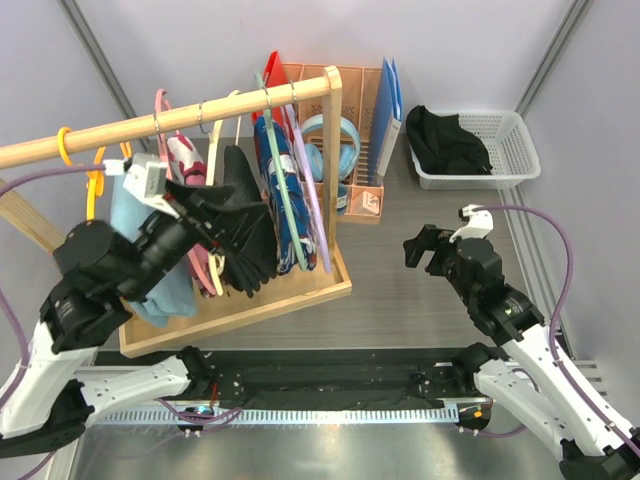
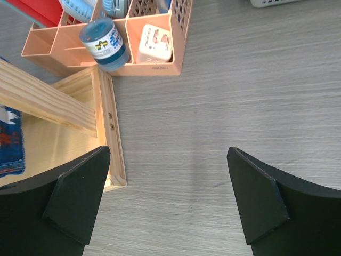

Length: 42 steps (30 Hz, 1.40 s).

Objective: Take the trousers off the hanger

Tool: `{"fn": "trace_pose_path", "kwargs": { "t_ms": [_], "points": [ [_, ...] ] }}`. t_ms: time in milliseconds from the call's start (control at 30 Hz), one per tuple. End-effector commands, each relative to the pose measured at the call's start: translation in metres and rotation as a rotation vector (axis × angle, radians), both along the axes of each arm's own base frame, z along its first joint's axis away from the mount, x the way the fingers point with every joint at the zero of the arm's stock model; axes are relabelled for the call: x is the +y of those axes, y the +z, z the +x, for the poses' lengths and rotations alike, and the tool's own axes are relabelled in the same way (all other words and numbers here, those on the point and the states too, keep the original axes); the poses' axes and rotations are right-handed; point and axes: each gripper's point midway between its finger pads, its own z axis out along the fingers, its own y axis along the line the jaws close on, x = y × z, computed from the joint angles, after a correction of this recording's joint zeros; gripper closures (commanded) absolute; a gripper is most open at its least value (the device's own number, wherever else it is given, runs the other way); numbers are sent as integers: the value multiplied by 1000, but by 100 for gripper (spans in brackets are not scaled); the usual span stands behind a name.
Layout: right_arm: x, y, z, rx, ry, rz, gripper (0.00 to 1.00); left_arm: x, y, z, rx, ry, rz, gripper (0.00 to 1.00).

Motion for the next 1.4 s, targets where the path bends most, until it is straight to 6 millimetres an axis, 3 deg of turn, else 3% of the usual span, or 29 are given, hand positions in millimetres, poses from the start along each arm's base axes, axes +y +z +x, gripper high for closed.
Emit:
{"fn": "trace_pose_path", "kwargs": {
  "t_ms": [0,67,100,233,433,633,733,800,833,867,933,967,1033,1067,1167,1200,1300,1367],
  "points": [
    [10,10,3,-81,20,92,2,34,15,-21,-170,22,-3,21],
    [12,7,-1,-86,32,113,1,36,12,-33,-181,-27,-28,20],
    [12,1,-2,-80,36,112,1,44,18,-50,-210,-74,-67,20],
    [9,-8,-10,-92,35,143,0,61,19,-82,-220,-158,-163,19],
    [12,-11,-26,-126,63,241,0,90,12,-117,-224,-222,-282,13],
    [20,-15,-29,-106,104,256,0,101,11,-127,-199,-237,-321,12],
    [30,3,-30,-96,142,285,0,107,31,-123,-185,-206,-378,11],
    [31,24,-31,-105,140,316,0,88,37,-98,-113,-155,-343,11],
    [30,27,-29,-93,128,315,0,94,56,-102,-119,-153,-346,12],
    [27,40,-31,-92,116,318,0,62,50,-79,-59,-151,-266,13],
    [24,46,-30,-67,86,316,0,60,58,-62,21,-78,-246,15],
    [22,55,-33,-59,81,319,0,42,53,-43,81,-46,-217,16],
    [20,63,-35,-43,66,337,0,42,57,-25,128,41,-222,18],
    [19,68,-38,-30,59,343,0,24,47,-10,176,56,-190,19],
    [18,78,-46,-20,66,362,1,4,44,6,223,66,-166,20],
    [18,80,-48,-22,71,366,1,-12,36,16,256,67,-147,21],
    [13,86,-54,-26,64,367,1,-29,19,34,315,106,-134,24],
    [8,89,-58,-40,54,361,1,-29,5,49,334,183,-140,27]
  ]
}}
